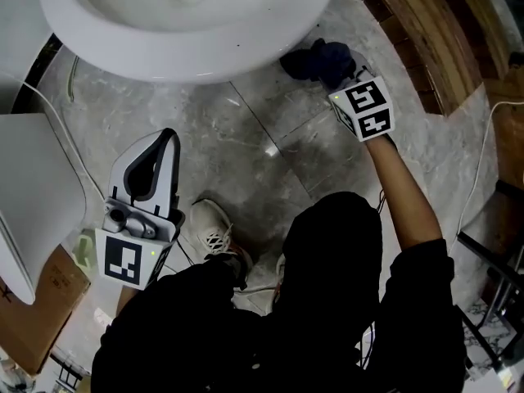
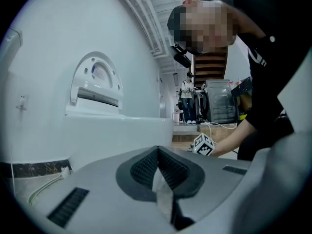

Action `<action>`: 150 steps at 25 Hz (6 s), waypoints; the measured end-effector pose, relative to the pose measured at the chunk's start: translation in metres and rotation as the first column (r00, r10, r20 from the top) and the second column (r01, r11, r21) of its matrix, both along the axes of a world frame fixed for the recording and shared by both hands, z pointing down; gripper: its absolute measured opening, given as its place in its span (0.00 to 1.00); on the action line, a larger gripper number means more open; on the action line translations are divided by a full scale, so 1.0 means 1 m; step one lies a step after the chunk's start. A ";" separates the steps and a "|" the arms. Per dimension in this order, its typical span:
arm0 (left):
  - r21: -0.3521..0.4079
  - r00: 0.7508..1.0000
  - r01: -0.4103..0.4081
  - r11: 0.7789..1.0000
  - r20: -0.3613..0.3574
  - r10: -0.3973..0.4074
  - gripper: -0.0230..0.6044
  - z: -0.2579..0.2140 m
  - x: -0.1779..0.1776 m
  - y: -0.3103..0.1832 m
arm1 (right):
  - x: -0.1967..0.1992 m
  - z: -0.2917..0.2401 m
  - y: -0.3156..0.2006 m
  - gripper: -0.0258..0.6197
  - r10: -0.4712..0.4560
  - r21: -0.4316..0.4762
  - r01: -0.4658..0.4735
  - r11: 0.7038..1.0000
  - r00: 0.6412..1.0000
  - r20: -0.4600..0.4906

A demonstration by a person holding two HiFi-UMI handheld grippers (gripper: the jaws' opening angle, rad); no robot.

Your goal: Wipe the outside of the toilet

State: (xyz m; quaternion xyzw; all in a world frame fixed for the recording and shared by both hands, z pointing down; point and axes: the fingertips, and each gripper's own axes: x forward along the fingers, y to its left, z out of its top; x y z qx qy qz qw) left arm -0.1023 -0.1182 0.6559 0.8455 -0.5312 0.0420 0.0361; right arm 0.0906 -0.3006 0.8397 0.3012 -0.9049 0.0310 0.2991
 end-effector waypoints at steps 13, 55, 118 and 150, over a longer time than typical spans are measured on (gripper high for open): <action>-0.007 0.984 0.173 0.985 0.044 -0.173 0.05 -0.025 -0.063 -0.003 | 0.076 -0.182 0.039 0.20 0.205 0.219 -0.291 0.931 0.916 0.344; -0.095 0.809 0.588 0.803 0.058 -0.585 0.05 -0.413 -0.182 0.023 | 0.048 -0.585 0.050 0.20 0.308 0.254 -0.407 0.878 0.884 0.351; 0.072 0.853 0.520 0.851 -0.097 -0.513 0.05 -0.762 -0.148 0.047 | 0.069 -0.968 0.099 0.21 0.249 0.376 -0.491 0.786 0.808 0.534; 0.139 0.818 0.573 0.807 -0.049 -0.572 0.05 -0.782 -0.147 0.050 | 0.032 -0.958 0.086 0.20 0.095 0.415 -0.327 0.849 0.867 0.488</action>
